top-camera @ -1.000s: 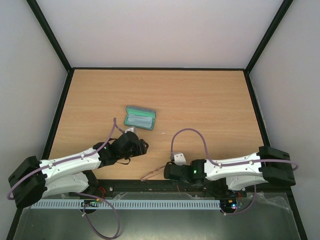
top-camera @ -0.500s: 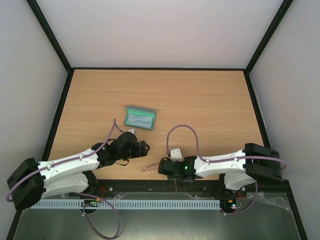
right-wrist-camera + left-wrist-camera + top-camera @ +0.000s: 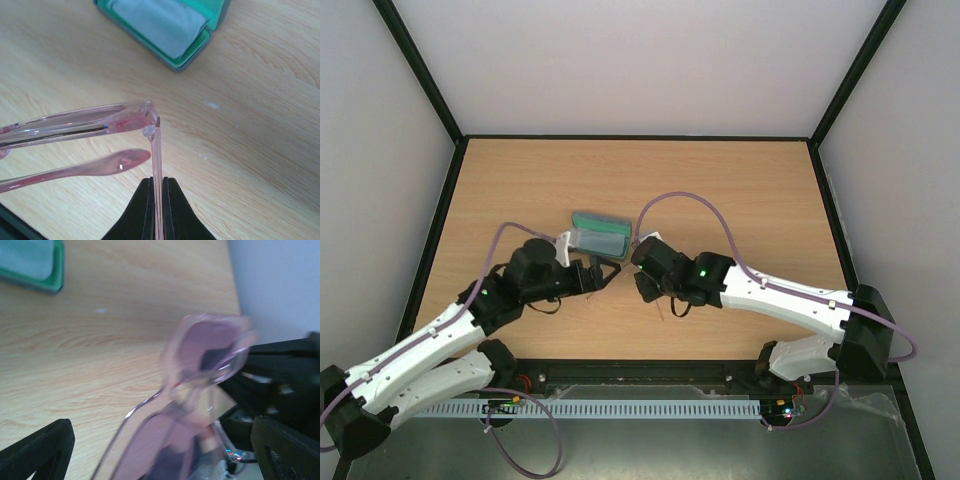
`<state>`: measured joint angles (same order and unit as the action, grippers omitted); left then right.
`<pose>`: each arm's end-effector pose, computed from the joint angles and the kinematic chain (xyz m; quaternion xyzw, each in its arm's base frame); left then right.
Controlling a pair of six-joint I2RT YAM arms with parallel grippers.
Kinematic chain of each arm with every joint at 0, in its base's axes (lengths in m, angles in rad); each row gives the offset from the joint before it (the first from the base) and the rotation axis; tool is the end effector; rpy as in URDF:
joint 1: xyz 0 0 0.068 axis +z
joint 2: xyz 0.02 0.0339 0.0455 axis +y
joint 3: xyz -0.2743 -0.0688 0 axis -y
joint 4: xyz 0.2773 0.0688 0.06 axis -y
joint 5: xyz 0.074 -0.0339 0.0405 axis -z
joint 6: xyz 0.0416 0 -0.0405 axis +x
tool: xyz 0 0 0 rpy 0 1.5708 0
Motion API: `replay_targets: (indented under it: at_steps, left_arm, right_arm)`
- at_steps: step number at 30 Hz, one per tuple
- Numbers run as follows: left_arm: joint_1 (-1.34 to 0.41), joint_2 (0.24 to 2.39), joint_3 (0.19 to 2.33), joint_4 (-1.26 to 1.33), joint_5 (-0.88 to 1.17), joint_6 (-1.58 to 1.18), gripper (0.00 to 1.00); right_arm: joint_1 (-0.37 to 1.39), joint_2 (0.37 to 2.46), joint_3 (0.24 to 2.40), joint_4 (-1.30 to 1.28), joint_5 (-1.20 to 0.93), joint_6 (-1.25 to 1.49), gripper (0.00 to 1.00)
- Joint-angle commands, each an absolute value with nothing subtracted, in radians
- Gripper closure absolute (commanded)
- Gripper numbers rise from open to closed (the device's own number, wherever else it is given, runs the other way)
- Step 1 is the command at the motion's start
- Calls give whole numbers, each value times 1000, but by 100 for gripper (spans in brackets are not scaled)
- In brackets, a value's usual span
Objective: Organize the sunglasses
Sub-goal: Pick up the sunglasses from the center of the board, then fold the sunglasses.
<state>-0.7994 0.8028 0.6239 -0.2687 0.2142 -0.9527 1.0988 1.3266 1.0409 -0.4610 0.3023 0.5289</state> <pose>0.1445 -0.1613 0.2709 -0.0077 0.8434 -0.4647 0.2695 0.1566 0.2795 0.2818 -0.1968 0.8863 0.1931 0.3722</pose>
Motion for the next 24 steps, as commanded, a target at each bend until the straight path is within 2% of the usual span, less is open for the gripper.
replay_targets:
  at_steps: [1,6,10,16,24]
  left_arm:
    - [-728,775,724,-372,353,-918,1]
    - [-657,719,706,-321,587,-953,1]
    - [-657,683,602,-228,734,-1018,1]
    - [-657,633,448,-61,830,-1140,1]
    - [-657,662,438,-19,859,-1153,1]
  right_arm:
    - [1097,1324,1057,-554,251,340,99]
    - [1087,1269,1064,-544,252,272,99]
    - [1070,1198,1057,-516,190,204,99]
    - [1060,1148,1056,-509,139,123,99]
    - [1059,1219,1096,-551,122,89,99]
